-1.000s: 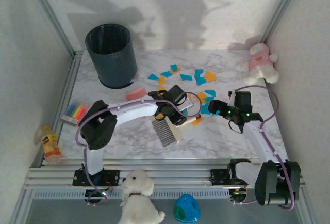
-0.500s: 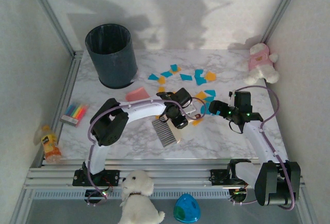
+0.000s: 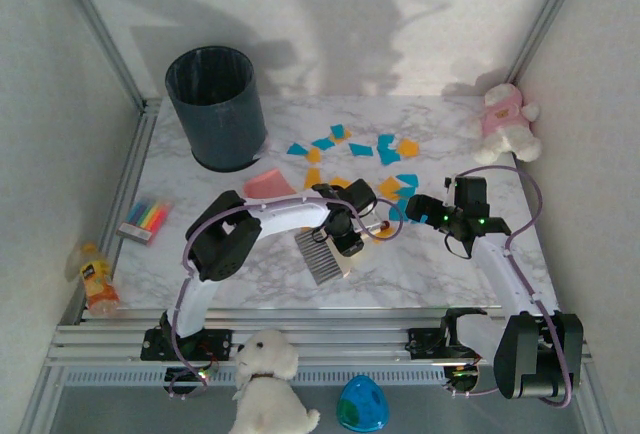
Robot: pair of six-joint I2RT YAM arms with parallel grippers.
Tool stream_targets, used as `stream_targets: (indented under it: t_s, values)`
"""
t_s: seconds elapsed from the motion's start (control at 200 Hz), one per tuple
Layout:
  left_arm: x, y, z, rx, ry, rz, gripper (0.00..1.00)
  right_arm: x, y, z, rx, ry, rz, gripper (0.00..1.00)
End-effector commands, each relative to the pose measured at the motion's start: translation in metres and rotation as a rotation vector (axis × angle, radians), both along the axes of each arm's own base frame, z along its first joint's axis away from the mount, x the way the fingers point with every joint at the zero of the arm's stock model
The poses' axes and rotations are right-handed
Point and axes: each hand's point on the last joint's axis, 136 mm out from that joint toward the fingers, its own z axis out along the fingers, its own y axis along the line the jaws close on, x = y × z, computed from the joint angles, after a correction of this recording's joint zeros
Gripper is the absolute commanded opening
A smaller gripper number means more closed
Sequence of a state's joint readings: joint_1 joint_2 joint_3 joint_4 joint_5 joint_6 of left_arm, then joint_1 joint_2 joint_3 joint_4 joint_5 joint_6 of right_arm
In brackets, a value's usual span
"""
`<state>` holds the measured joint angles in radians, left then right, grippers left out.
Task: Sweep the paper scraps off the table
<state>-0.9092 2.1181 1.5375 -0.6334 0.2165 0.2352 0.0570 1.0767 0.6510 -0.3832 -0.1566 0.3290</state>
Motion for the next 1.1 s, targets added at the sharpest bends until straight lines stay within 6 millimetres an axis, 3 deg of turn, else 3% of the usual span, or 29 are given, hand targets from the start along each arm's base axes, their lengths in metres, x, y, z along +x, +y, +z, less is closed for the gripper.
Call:
stream_targets:
  t_s: [0.0,0.2,0.431,0.646,0.866,0.971,1.091]
  values:
    - [-0.006,0.008,-0.012,0.068,0.002,-0.018,0.37,0.003,-0.002,0.007,-0.018,-0.008,-0.009,0.99]
    - [-0.008,0.011,-0.014,0.087,-0.024,-0.017,0.24,0.002,-0.002,0.006,-0.017,-0.003,-0.006,0.99]
    - [0.009,0.002,0.014,0.002,-0.135,0.034,0.10,0.002,0.004,0.011,0.016,-0.004,0.005,0.99]
    - [0.026,-0.007,0.058,-0.153,-0.218,0.096,0.11,0.005,0.021,0.021,0.122,-0.007,0.039,0.99]
    - [0.032,-0.009,0.102,-0.289,-0.284,0.108,0.11,0.009,0.051,0.055,0.310,-0.085,0.127,0.95]
    - [0.034,-0.007,0.120,-0.339,-0.319,0.116,0.12,0.011,0.061,0.069,0.379,-0.103,0.157,0.91]
    - [0.034,-0.007,0.130,-0.371,-0.339,0.114,0.12,0.015,0.073,0.085,0.456,-0.137,0.196,0.79]
